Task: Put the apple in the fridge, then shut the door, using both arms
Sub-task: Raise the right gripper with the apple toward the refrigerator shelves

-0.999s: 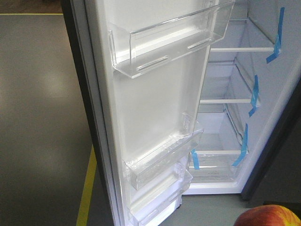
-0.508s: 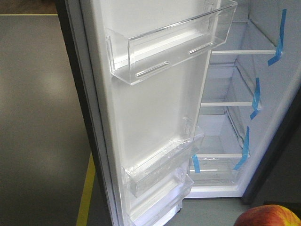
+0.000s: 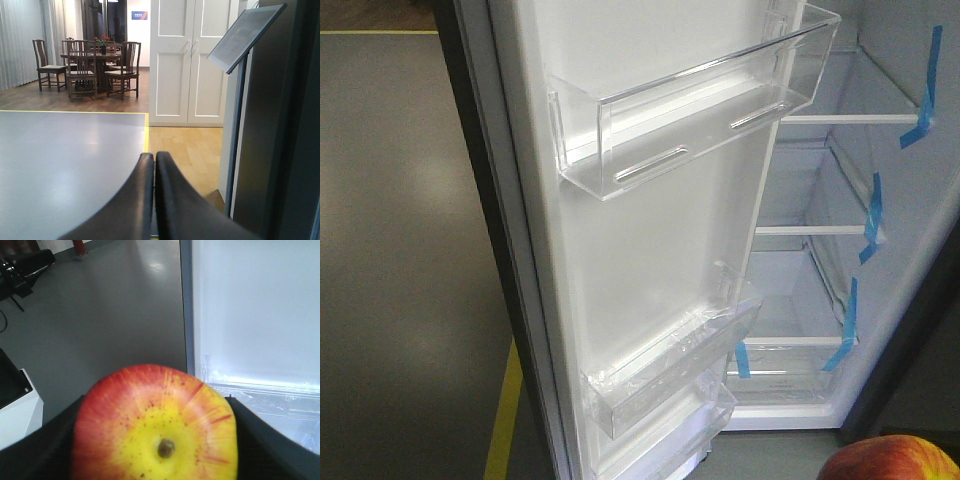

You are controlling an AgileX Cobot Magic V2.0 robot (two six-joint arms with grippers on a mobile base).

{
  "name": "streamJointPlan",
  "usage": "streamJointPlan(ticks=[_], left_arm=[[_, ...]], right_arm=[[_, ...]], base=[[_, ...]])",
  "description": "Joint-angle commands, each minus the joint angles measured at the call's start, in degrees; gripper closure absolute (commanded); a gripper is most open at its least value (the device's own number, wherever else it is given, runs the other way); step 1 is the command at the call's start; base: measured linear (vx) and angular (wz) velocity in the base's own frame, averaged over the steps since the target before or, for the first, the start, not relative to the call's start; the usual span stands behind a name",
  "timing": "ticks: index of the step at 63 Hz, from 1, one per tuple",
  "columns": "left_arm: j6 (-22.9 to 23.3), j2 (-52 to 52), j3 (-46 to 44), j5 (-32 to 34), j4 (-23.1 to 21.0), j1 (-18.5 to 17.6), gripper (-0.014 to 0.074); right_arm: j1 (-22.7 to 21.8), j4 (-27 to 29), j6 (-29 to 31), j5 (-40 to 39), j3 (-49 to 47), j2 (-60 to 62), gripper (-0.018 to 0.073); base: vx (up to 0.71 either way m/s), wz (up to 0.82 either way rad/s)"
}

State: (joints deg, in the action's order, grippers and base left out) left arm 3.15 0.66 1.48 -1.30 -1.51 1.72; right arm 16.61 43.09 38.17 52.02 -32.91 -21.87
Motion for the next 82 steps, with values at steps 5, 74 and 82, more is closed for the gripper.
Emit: streamJointPlan(ticks=[5, 74, 82], left_arm=[[0.29, 0.86, 1.22, 4.18, -0.14, -0.39, 0.0603], [0.29, 0.86, 1.22, 4.18, -0.14, -0.39, 0.0603], [0.29, 0.86, 1.22, 4.18, -0.14, -0.39, 0.0603]], right_arm=[[0.06, 2.71, 0.27, -3.18, -1.53, -0.53, 0.0196], [0.06, 0.4, -3.56, -6.9, -3.84, -2.17, 0.0201], [0.06, -4.64, -6.42, -6.6, -8.28, -6.25, 0.0201]], base=[[0.02, -0.03], [0.0, 0.0], [0.0, 0.0]])
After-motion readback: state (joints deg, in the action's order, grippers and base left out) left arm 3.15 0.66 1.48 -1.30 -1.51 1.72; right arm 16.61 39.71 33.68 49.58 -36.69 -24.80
